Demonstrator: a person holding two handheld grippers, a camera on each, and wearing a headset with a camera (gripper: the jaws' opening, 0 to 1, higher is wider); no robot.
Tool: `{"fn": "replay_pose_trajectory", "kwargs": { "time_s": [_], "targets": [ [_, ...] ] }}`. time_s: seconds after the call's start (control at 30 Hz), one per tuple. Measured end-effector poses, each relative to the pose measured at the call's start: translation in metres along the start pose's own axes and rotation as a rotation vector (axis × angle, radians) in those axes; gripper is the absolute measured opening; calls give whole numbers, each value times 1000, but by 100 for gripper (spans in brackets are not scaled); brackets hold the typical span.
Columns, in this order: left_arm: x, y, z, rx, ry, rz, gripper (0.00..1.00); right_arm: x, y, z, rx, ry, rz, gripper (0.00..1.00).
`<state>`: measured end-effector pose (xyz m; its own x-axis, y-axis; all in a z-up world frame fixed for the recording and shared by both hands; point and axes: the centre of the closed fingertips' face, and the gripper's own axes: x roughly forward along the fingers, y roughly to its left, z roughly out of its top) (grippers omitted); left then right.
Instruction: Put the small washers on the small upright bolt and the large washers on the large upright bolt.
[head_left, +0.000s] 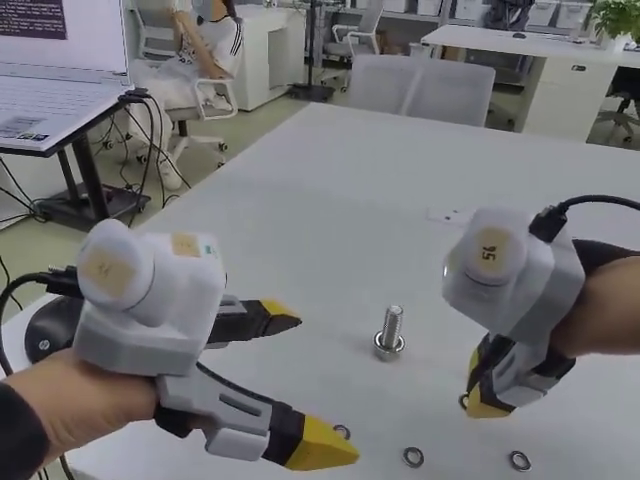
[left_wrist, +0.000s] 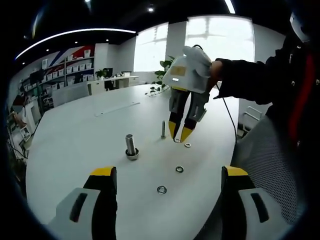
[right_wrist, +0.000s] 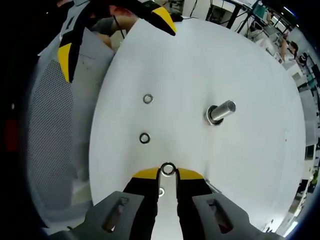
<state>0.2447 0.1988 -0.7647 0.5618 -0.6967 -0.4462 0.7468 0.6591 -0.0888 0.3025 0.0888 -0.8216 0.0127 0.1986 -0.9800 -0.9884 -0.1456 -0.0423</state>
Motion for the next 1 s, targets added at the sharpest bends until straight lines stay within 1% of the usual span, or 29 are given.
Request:
{"fn": "replay_pose_trajectory", "kwargs": {
  "time_s": [0.13,0.27,0.37,0.53,0.77,1.0],
  "targets": [
    [1,-3,4,11,2,-7,86,-9,1,3,2,-18,-3,13],
    [4,-6,8,24,6,-15,86,-19,1,2,0,-28,-20,13],
    [6,-6,11,34,8,-21,86,-27,-1,0,6,-37,-31,13],
    [9,-8,15,46,10,-28,86,-34,-3,-4,12,-38,-45,13],
    [14,-10,17,54,20,-43,86,-47,-11,-8,30,-49,-69,13],
    [17,-10,20,65,26,-56,86,-60,-22,-14,52,-55,-100,13]
  ]
}}
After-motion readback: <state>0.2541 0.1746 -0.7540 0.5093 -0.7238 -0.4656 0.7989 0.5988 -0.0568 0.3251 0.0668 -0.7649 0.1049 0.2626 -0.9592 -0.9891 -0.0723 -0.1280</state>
